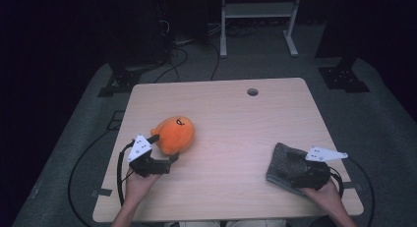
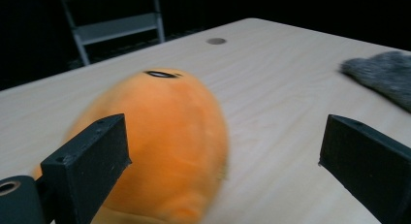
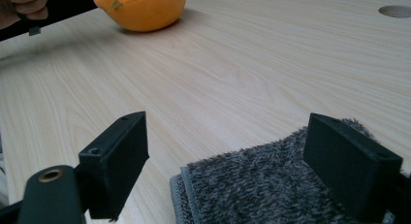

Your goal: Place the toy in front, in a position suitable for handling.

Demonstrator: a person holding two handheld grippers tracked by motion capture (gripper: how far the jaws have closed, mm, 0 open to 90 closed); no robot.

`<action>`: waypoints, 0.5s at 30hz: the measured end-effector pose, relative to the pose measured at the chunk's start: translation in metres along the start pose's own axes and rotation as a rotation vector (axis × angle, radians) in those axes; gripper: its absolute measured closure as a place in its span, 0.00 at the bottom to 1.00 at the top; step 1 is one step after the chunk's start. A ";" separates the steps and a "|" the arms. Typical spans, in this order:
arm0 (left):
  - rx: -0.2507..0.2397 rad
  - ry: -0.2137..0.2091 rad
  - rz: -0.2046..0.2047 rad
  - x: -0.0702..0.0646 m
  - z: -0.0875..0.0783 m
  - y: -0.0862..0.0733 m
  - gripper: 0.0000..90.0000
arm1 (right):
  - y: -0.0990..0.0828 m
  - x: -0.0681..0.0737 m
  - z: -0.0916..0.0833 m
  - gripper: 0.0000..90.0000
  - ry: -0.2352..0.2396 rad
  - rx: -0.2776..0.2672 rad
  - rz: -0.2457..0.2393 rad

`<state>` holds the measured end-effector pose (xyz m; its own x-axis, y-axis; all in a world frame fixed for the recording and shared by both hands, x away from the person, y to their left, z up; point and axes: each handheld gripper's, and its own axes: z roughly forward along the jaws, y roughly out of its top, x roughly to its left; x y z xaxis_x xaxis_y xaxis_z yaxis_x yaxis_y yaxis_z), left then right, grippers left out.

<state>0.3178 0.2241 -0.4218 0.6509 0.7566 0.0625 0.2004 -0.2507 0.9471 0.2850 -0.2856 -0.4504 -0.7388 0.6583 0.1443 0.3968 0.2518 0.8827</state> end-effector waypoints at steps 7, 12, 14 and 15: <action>0.033 0.054 0.012 0.021 0.024 0.005 0.04 | 0.001 0.000 0.003 0.17 0.008 0.012 -0.010; 0.073 0.079 0.023 0.031 0.039 0.006 0.06 | 0.000 0.003 0.002 0.17 0.010 0.021 -0.018; 0.116 0.069 0.016 0.035 0.047 0.006 0.06 | 0.000 0.003 0.002 0.17 0.013 0.019 -0.017; 0.138 0.069 0.018 0.035 0.050 0.006 0.09 | 0.000 0.003 0.002 0.17 0.015 0.018 -0.015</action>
<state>0.3785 0.2190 -0.4299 0.6046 0.7895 0.1054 0.2908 -0.3421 0.8935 0.2843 -0.2823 -0.4507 -0.7524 0.6440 0.1381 0.3956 0.2742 0.8765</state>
